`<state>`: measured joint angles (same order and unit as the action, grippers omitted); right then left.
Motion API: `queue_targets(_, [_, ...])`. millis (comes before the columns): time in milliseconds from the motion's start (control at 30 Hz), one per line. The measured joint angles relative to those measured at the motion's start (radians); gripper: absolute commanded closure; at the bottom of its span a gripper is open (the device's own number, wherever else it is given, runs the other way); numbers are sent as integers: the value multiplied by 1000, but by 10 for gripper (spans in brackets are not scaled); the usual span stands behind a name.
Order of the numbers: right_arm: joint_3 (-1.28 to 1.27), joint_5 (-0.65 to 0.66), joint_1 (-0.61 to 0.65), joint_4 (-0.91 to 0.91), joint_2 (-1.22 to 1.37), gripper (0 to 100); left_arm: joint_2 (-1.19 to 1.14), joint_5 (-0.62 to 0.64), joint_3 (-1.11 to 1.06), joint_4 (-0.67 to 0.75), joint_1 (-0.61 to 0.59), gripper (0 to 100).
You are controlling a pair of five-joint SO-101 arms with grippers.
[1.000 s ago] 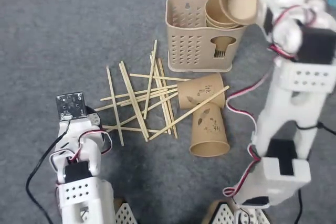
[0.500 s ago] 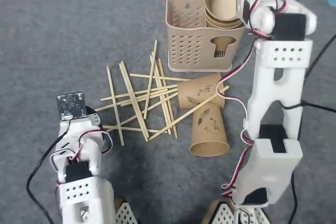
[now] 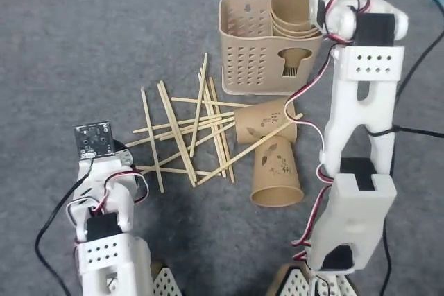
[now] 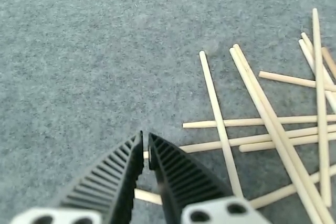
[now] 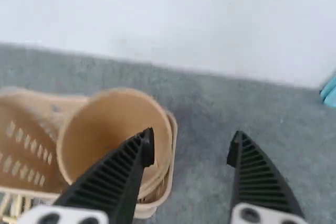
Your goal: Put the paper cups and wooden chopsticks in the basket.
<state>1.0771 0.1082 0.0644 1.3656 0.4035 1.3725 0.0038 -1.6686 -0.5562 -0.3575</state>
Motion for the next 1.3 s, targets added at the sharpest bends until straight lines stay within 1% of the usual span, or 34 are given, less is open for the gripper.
queue_targets(100, [64, -48, -12, 28, -40, 835, 0, 0, 0, 0, 0, 987])
queue_targets(267, [115, -84, -20, 175, -118, 995, 0, 0, 0, 0, 0, 987])
queue_targets(367, [120, -87, -21, 279, -137, 977, 0, 0, 0, 0, 0, 987])
queue_targets(433, [120, -87, -26, 358, -149, 995, 0, 0, 0, 0, 0, 987])
queue_targets(567, [68, -87, -29, 391, -203, 991, 0, 0, 0, 3, 0, 987])
queue_targets(700, [-163, -32, -48, 391, -348, 991, 0, 0, -6, 18, 0, 987])
queue_targets(933, [-652, 72, -46, 390, -707, 989, 0, 0, -6, 18, 0, 987])
queue_targets(1000, [-793, 120, -35, 387, -795, 988, 0, 0, -6, 21, 0, 987])
queue_targets(1100, [-1022, 236, 31, 387, -913, 987, 0, 0, -6, 25, 0, 987])
queue_targets(1167, [-1181, 330, 91, 385, -994, 952, 0, 0, -6, 25, 0, 987])
queue_targets(1300, [-1504, 511, 181, 376, -1171, 813, 0, 0, -6, 25, 0, 987])
